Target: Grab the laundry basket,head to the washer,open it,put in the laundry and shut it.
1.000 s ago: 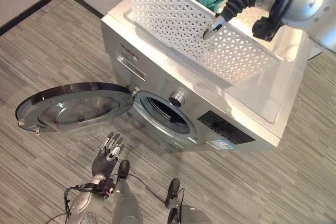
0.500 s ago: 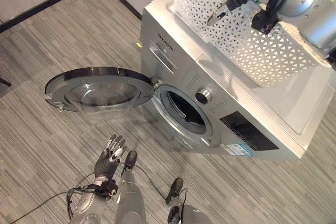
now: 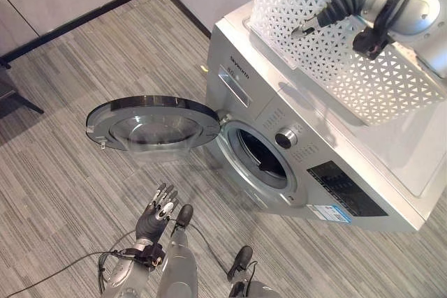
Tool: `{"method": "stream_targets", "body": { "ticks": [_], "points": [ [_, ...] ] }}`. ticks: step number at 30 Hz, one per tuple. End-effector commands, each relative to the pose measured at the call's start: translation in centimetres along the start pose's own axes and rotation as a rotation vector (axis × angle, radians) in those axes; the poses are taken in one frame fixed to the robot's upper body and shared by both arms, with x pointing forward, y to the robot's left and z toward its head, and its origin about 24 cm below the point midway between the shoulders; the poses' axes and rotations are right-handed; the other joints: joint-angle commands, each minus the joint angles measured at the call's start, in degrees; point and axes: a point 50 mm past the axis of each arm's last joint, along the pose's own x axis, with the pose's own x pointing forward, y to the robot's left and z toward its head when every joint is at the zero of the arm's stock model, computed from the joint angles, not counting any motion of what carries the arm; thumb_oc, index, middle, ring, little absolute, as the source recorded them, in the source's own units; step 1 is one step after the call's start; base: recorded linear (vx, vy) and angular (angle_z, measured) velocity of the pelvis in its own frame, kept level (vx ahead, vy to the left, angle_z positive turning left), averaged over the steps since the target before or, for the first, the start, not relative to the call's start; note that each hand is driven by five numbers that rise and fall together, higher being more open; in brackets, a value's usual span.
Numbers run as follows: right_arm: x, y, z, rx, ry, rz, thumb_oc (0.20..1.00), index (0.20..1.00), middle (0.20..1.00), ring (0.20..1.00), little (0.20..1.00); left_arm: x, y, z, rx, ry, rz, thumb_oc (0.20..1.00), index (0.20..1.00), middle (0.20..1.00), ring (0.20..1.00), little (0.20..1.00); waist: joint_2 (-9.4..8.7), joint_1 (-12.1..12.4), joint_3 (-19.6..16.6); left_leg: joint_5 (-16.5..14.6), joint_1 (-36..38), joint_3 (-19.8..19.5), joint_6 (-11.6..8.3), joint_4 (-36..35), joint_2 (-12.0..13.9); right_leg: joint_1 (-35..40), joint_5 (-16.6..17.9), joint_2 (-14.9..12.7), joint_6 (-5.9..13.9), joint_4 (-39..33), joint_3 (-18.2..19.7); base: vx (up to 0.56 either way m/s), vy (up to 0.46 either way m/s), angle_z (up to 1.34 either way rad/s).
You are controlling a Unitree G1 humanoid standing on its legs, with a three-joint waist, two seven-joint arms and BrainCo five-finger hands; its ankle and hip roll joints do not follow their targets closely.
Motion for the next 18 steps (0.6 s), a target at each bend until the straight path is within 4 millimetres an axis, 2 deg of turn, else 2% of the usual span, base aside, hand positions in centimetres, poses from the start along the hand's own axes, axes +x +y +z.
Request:
{"method": "stream_targets", "body": {
  "ticks": [1,11,14,15,18],
  "points": [
    [0.2,6.3,-4.6,-0.074,0.209,0.286,0.2,0.2,0.2,0.2,0.2,2.5,-1.8,4.1,0.104,-0.141,-0.146,1.0,1.0,1.0,1.0,1.0,-3.32,2.49,8.98,-1.34,0.53,0.77,1.61,0.3,1.43,4.58,-3.82,-4.56,3.3,-0.06,2.81,-0.03,0.021,-0.01],
    [1.3,5.6,-4.7,-0.108,0.229,0.192,0.2,0.2,0.2,0.2,0.2,2.7,-1.6,4.2,0.098,-0.145,-0.118,1.0,1.0,1.0,1.0,1.0,-3.24,1.45,8.87,-1.63,0.35,1.54,1.94,0.3,1.43,3.95,-3.65,-4.58,3.4,-0.06,3.95,0.0,0.004,-0.01],
    [1.9,4.3,-4.1,-0.104,0.206,0.092,0.2,0.2,0.2,0.2,0.2,2.9,-1.4,4.5,0.097,-0.161,-0.087,1.0,1.0,1.0,1.0,1.0,-3.41,0.66,8.66,-1.85,0.83,1.93,2.03,0.3,1.56,4.02,-3.56,-4.53,3.31,-0.06,4.51,-0.03,0.027,-0.06],
    [2.1,3.6,-3.2,-0.101,0.168,0.044,0.2,0.2,0.2,0.2,0.2,2.9,-1.2,4.7,0.099,-0.171,-0.07,1.0,1.0,1.0,1.0,1.0,-3.57,-0.03,8.31,-1.95,1.09,2.14,2.07,0.3,1.62,3.93,-3.41,-4.4,3.3,-0.06,4.72,-0.03,0.019,-0.08],
    [1.9,2.4,-2.0,-0.102,0.113,-0.02,0.2,0.2,0.2,0.2,0.2,2.8,-0.9,4.7,0.091,-0.179,-0.045,1.0,1.0,1.0,1.0,1.0,-3.89,-0.82,7.86,-2.28,2.17,2.6,2.01,0.3,2.1,4.39,-3.38,-4.21,3.24,-0.06,5.25,-0.01,0.005,-0.01]
  ]
}}
